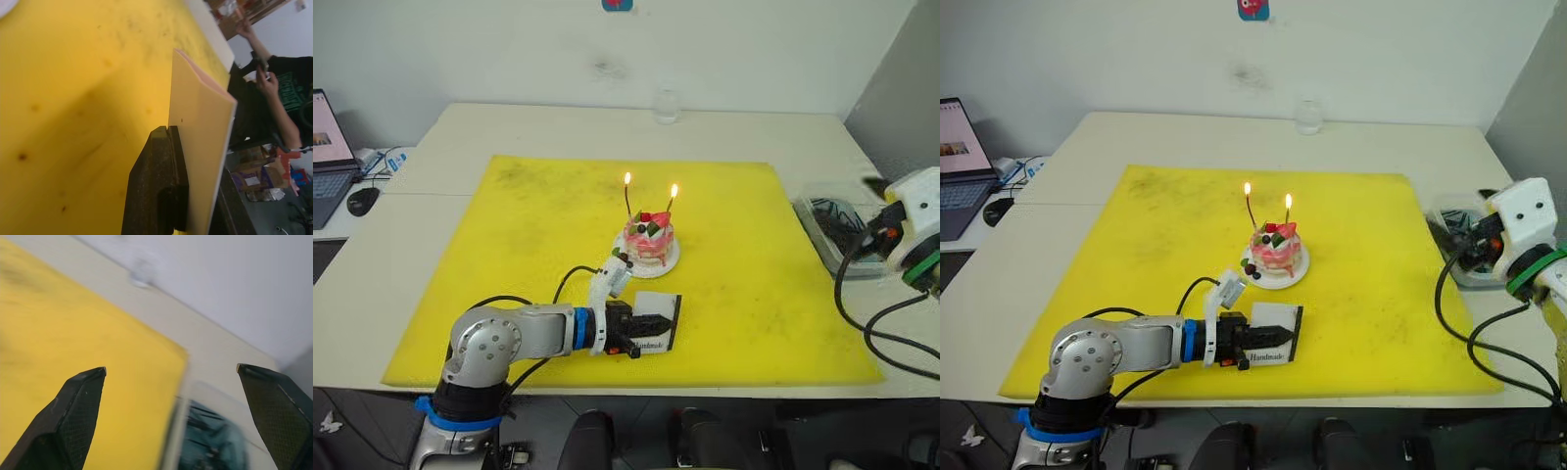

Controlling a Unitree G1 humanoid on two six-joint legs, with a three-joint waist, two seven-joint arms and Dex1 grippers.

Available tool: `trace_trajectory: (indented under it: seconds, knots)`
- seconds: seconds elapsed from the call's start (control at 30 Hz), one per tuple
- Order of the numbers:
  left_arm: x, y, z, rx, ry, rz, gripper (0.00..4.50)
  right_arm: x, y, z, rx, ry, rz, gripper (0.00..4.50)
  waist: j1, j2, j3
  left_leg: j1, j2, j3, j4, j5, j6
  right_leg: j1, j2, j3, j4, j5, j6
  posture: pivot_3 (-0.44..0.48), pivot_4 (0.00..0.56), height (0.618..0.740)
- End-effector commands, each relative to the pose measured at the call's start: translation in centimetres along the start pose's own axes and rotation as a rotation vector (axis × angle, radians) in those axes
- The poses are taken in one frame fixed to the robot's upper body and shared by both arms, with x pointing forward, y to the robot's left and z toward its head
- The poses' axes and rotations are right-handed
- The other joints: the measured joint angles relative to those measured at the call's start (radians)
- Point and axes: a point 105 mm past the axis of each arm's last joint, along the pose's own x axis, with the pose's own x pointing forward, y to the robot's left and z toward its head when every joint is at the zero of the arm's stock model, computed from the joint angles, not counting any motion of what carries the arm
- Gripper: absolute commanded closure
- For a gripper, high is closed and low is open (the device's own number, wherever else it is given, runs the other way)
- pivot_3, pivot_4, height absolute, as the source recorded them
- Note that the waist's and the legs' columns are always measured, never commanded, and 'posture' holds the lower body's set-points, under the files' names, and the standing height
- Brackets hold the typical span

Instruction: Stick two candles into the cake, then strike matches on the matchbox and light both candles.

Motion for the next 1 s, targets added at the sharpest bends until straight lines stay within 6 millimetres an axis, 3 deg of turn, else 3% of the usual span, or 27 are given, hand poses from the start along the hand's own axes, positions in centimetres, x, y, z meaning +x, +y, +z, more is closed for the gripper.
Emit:
trace_trajectory:
  seconds: [0.03, 0.13, 0.23, 0.37, 0.73, 0.9, 1.0]
  knots:
    - [-0.5, 0.9, 0.3, -0.022, -0.001, 0.054, 4.5, -0.8, 5.4, 1.3, 0.025, 0.014, 0.309, 0.02, 0.001, 0.0, 0.0, 0.0, 0.0, 0.0, 0.0, 0.0, 0.0, 0.0, 0.0, 0.0, 0.0, 0.0, 0.0, 0.0, 0.15, 0.74]
    - [-0.5, 1.2, 0.4, -0.053, 0.017, 0.05, 4.5, -1.5, 8.5, 1.0, 0.047, 0.079, 0.5, 0.02, 0.0, 0.0, 0.0, 0.0, 0.0, 0.0, 0.0, 0.0, 0.0, 0.0, 0.0, 0.0, 0.0, 0.0, 0.0, 0.0, 0.15, 0.74]
    - [-0.4, 1.3, 0.7, -0.07, 0.03, 0.048, 4.5, -1.6, 9.8, 0.9, 0.041, 0.107, 0.586, 0.02, 0.0, -0.001, 0.0, 0.0, -0.001, -0.001, 0.001, 0.0, 0.0, 0.0, 0.0, 0.0, 0.0, 0.001, 0.001, 0.0, 0.15, 0.74]
    - [-0.7, 1.4, 0.8, -0.034, 0.067, 0.066, 3.46, -1.1, 10.2, 0.7, 0.024, 0.112, 0.605, 0.0, 0.0, -0.001, 0.0, 0.0, -0.002, 0.0, 0.001, 0.0, 0.0, 0.0, 0.0, 0.0, 0.0, 0.001, 0.001, 0.0, 0.15, 0.74]
    - [-3.0, 0.5, 1.8, 0.041, 0.079, 0.065, 0.04, -1.0, 10.8, 0.6, 0.013, 0.113, 0.631, 0.0, 0.0, -0.001, 0.0, 0.0, -0.001, -0.001, 0.0, 0.0, 0.0, 0.0, 0.0, -0.001, 0.0, 0.0, 0.0, 0.0, 0.15, 0.74]
    - [-5.7, -0.6, 2.6, 0.129, 0.07, 0.071, 0.04, -1.4, 10.1, 1.1, -0.023, 0.11, 0.628, 0.0, 0.0, -0.001, 0.001, 0.0, 0.0, -0.001, 0.0, 0.0, 0.0, -0.001, -0.001, -0.001, -0.001, 0.0, 0.0, 0.0, 0.15, 0.74]
    - [-8.4, -0.9, 4.3, 0.218, 0.014, 0.147, 0.04, -1.6, 8.9, 1.2, -0.054, 0.113, 0.601, 0.0, 0.001, -0.002, 0.001, -0.001, 0.0, -0.001, 0.0, 0.0, 0.0, -0.001, -0.001, 0.0, -0.001, 0.0, 0.0, 0.0, 0.15, 0.74]
